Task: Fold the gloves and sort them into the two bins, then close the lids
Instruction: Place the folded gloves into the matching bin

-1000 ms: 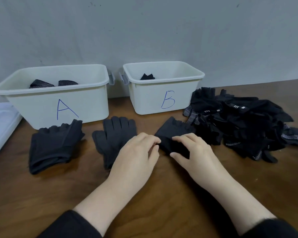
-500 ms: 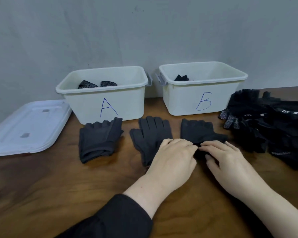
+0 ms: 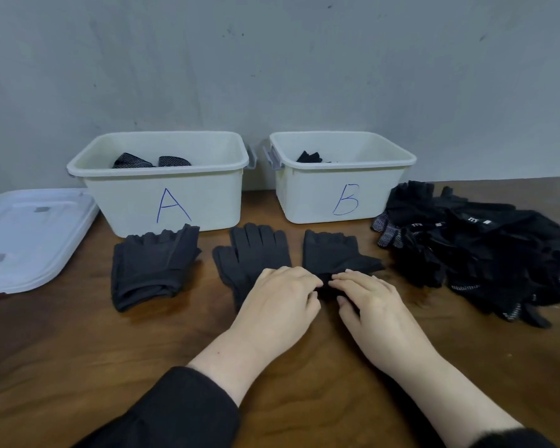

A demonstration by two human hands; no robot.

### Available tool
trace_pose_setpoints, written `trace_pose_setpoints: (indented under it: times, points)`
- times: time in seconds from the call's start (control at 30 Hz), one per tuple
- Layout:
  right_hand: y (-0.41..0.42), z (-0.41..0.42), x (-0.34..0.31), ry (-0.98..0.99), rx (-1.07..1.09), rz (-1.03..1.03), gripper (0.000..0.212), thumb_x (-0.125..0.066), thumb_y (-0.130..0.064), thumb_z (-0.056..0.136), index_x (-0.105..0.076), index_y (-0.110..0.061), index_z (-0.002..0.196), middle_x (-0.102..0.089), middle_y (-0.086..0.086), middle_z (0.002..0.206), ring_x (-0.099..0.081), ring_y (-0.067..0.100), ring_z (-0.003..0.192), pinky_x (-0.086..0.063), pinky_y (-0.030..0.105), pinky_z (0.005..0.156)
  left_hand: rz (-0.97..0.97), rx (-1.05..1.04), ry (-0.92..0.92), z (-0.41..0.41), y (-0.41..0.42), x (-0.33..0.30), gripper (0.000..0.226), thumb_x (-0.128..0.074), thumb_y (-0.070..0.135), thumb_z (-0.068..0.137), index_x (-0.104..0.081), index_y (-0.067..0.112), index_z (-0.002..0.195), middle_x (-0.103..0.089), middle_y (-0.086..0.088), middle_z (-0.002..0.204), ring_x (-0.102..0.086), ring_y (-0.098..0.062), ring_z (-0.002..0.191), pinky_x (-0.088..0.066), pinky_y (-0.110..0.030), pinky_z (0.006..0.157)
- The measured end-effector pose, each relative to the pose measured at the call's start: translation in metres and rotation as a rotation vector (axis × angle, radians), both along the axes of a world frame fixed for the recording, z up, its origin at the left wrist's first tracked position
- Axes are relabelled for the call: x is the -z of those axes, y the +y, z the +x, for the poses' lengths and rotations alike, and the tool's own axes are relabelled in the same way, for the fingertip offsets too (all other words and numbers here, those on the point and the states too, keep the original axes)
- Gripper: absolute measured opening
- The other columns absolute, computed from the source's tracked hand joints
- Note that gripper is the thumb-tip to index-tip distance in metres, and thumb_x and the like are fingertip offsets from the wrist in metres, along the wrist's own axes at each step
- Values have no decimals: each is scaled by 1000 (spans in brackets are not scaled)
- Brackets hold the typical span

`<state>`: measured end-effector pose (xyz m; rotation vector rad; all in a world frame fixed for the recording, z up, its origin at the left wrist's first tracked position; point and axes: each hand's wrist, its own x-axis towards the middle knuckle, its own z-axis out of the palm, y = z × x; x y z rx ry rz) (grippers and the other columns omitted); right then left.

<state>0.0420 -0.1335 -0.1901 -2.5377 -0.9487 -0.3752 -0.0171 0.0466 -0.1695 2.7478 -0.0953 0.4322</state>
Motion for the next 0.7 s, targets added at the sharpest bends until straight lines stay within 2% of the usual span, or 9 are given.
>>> trace_pose_setpoints:
  times: [0.17,0.3,0.37,0.47,0.57,0.63,0.7]
  points:
    - [0,6,1,18,59,-14,39,-64,-27,97,-62,-30,135,-56,-13,134,-50,12,126,-44,42,104,3,0,19,-1,1,-2,36,-42,31,105,-58,32,136,-59,14,137,-50,-7,125,-30,-31,111]
    - [9,16,0,-23,93,-3,22,-71,-24,92,-73,-28,113,-61,-11,114,-56,17,108,-49,43,86,-16,5,-17,-3,-1,-5,36,-42,31,104,-59,30,136,-62,12,134,-51,-8,124,-30,-31,111]
    - [14,17,-2,-44,80,11,13,-71,-20,92,-74,-26,104,-62,-11,107,-57,18,101,-52,43,78,-34,-9,-62,-4,1,-6,35,-43,31,104,-60,29,135,-62,11,133,-52,-8,124,-31,-31,110]
    - [18,13,-12,-19,95,110,11,-64,-19,97,-69,-28,103,-62,-16,104,-56,11,97,-51,32,76,-93,-38,-154,-9,11,-8,33,-46,30,103,-62,27,132,-64,11,130,-53,-7,122,-32,-26,108]
    - [27,6,-44,144,122,373,13,-59,-19,100,-66,-30,100,-65,-17,96,-60,4,92,-45,17,77,-173,-87,-307,-21,28,-11,32,-46,31,102,-67,24,124,-68,11,120,-56,-5,115,-35,-21,103]
    - [38,0,-77,222,142,478,13,-60,-21,100,-65,-33,96,-68,-15,92,-64,4,86,-42,11,70,-205,-113,-450,-31,45,-14,32,-45,31,102,-72,20,115,-71,9,111,-59,-7,107,-43,-24,98]
    - [54,-8,-115,279,84,540,14,-62,-23,100,-65,-34,92,-70,-15,91,-69,6,69,-43,8,58,-203,-135,-590,-44,68,-18,31,-47,28,102,-75,16,103,-72,6,100,-63,-10,99,-47,-27,91]
